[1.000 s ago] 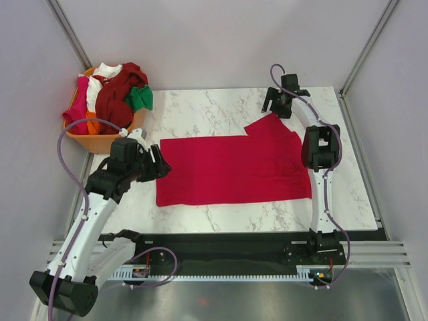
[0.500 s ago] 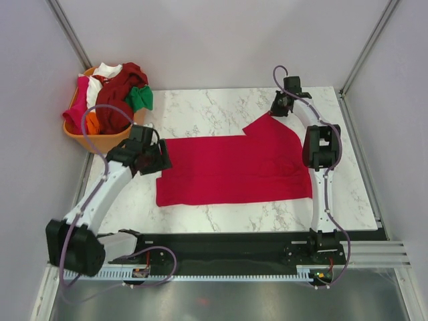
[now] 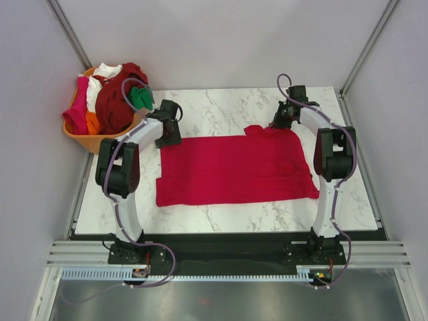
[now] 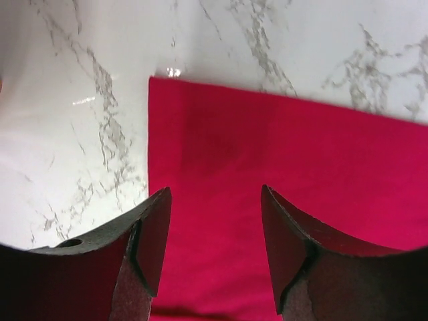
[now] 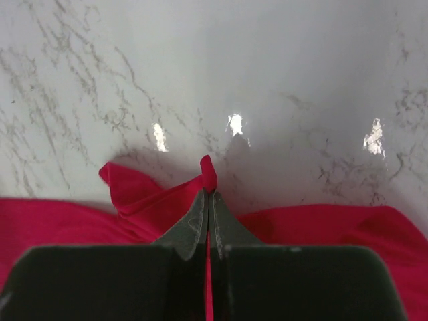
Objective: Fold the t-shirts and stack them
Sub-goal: Fold the tshirt
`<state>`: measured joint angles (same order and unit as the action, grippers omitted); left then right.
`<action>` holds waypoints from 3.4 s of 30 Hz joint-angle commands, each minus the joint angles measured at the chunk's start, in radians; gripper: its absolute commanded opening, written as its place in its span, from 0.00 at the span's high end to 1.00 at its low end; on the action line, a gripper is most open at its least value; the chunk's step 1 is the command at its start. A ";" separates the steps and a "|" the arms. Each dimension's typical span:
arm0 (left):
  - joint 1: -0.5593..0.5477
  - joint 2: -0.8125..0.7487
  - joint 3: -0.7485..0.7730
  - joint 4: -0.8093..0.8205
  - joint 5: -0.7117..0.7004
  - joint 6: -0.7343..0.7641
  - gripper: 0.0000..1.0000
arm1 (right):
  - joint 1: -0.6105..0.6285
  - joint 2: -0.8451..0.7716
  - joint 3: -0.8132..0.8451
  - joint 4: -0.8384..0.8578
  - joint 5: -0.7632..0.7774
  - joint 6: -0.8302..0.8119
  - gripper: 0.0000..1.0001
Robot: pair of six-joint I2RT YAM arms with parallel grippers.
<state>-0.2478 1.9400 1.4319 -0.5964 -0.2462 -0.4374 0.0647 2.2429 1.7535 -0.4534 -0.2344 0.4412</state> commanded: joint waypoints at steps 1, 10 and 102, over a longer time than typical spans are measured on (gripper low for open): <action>0.025 0.069 0.097 0.024 -0.100 0.061 0.37 | 0.010 -0.120 -0.058 0.067 -0.048 0.004 1.00; 0.090 0.177 0.176 0.079 -0.016 0.132 0.30 | 0.021 -0.155 -0.115 0.094 -0.068 -0.007 1.00; -0.011 -0.515 -0.482 -0.007 0.062 -0.170 0.10 | 0.043 -1.192 -1.157 -0.079 0.332 0.301 0.02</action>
<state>-0.2245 1.3846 0.9180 -0.6456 -0.1822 -0.6102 0.1078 1.0100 0.5957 -0.5983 0.0101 0.7376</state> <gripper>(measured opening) 0.905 0.979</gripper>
